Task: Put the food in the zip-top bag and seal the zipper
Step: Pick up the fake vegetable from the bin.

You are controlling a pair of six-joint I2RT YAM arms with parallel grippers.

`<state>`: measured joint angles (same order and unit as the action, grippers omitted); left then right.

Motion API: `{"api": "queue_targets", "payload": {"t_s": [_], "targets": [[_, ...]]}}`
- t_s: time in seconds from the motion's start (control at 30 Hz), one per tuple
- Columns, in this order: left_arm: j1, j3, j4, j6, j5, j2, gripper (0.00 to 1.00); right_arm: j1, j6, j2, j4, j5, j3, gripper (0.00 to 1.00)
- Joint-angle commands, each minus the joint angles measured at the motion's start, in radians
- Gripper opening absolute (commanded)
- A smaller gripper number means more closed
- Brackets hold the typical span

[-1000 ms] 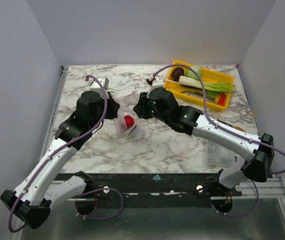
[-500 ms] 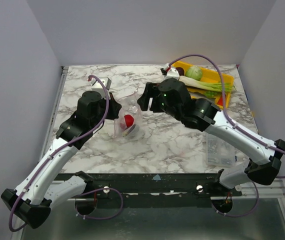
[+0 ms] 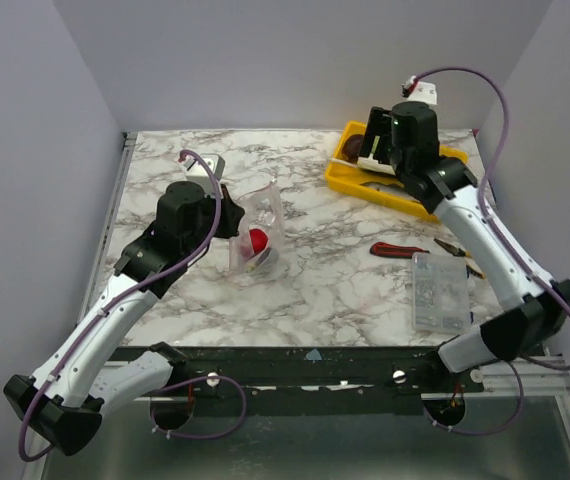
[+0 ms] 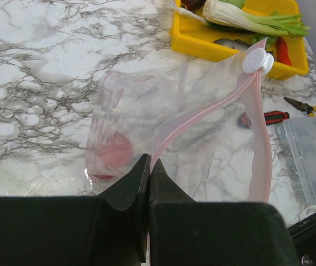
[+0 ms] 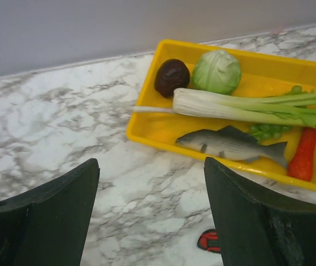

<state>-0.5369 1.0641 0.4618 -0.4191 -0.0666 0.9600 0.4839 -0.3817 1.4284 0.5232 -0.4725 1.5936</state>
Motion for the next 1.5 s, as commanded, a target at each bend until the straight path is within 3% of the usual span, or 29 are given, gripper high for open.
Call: {"api": "queue_targets", "payload": {"t_s": [0.0,0.07,0.23,0.33,0.57,0.83,0.97,1.2,1.23,1.3,1.33,1.47], "targets": [[-0.004,-0.014,-0.026,0.017,-0.004,0.011,0.00,-0.068,0.272,0.222,-0.080,0.095,0.052,0.80],[-0.004,-0.023,-0.029,0.022,-0.010,0.014,0.00,-0.080,0.412,0.332,-0.102,0.105,0.103,0.80],[-0.005,-0.026,-0.018,0.036,-0.043,0.034,0.00,-0.160,0.570,0.536,-0.165,0.448,0.226,0.79],[-0.005,-0.023,-0.014,0.036,-0.044,0.054,0.00,-0.177,0.667,0.611,-0.212,0.533,0.246,0.76],[-0.003,0.002,0.007,0.045,-0.039,0.098,0.00,-0.182,0.791,0.757,-0.266,0.570,0.284,0.68],[-0.001,0.037,0.021,0.057,-0.036,0.134,0.00,-0.183,0.902,0.810,-0.361,0.561,0.224,0.66],[0.003,0.037,0.023,0.057,-0.038,0.145,0.00,-0.179,0.903,0.854,-0.393,0.561,0.242,0.57],[0.019,0.040,0.029,0.062,-0.051,0.143,0.00,-0.177,0.877,0.878,-0.474,0.565,0.204,0.53],[0.022,0.044,0.028,0.064,-0.056,0.143,0.00,-0.178,0.877,0.878,-0.495,0.566,0.194,0.49],[0.030,0.064,0.045,0.072,-0.086,0.143,0.00,-0.177,0.869,0.876,-0.514,0.555,0.182,0.25],[0.034,0.078,0.058,0.075,-0.103,0.141,0.00,-0.176,0.862,0.868,-0.543,0.549,0.167,0.18],[0.062,0.102,0.095,0.068,-0.167,0.115,0.00,-0.172,0.827,0.786,-0.639,0.553,0.080,0.06]]}}
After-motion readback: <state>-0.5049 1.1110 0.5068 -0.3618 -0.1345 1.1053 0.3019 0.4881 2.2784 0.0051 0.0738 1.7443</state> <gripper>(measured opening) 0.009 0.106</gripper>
